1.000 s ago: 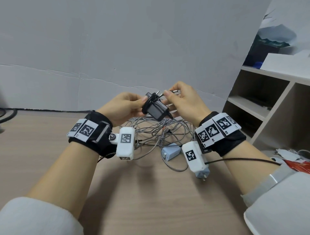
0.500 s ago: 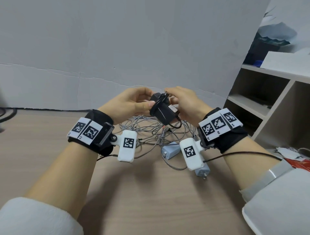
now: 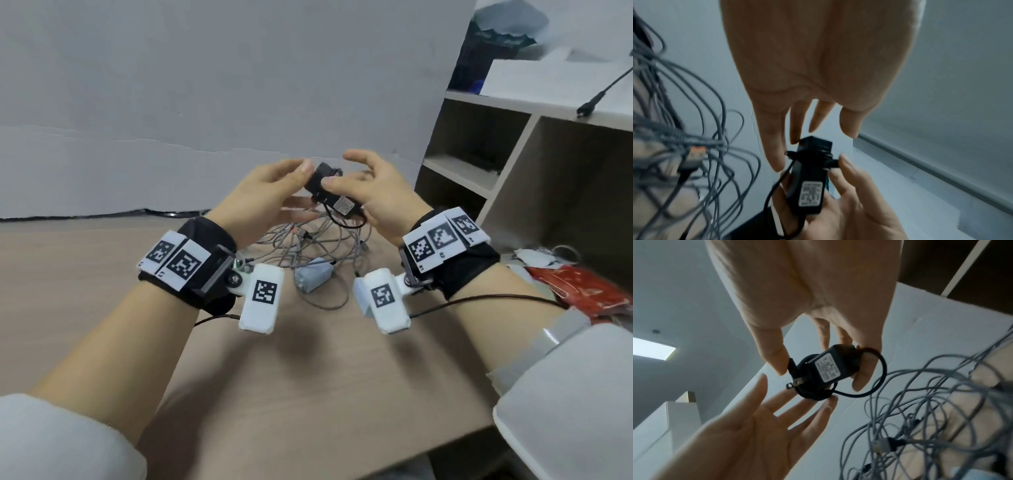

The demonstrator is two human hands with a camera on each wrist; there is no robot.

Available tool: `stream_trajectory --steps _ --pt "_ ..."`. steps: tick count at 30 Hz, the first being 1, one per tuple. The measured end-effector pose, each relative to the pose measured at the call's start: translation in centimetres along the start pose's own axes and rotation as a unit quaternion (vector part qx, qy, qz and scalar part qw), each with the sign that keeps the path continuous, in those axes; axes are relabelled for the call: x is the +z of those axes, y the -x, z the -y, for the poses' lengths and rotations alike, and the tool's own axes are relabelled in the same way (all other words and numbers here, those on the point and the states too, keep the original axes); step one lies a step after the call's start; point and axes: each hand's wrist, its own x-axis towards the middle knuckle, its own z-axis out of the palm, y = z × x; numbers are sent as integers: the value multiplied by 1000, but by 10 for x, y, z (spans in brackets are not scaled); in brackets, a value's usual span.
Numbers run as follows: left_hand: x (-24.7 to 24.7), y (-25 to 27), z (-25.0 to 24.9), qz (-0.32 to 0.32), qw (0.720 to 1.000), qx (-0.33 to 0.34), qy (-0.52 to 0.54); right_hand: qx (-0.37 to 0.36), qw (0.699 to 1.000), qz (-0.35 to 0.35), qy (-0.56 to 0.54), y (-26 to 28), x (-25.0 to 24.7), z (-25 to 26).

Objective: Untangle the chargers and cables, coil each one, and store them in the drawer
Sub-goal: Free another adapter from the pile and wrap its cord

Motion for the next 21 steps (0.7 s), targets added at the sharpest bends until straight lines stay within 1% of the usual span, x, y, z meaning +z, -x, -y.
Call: stream_trajectory --steps 2,4,8,11,13,18,20,21 --pt "25 2 2 23 999 -26 -4 -19 997 -6 80 14 -14 -3" --pt "50 3 1 29 999 -41 -20 -34 991 -19 125 28 -28 -5" --pt "98 2 -2 32 997 -64 -24 -39 972 -77 221 54 -62 -8" --pt "136 2 -3 74 993 -87 -42 -40 947 -117 295 81 -94 -14" --pt "167 4 -5 107 988 -97 -61 -44 926 -144 346 103 -117 -19" --pt "263 13 -7 150 977 -72 -137 -39 860 -209 464 159 -174 -35" --pt "299 14 -3 179 971 -64 -145 -26 849 -230 475 180 -200 -39" --pt "315 14 0 193 969 -56 -142 -24 851 -241 466 191 -213 -41"
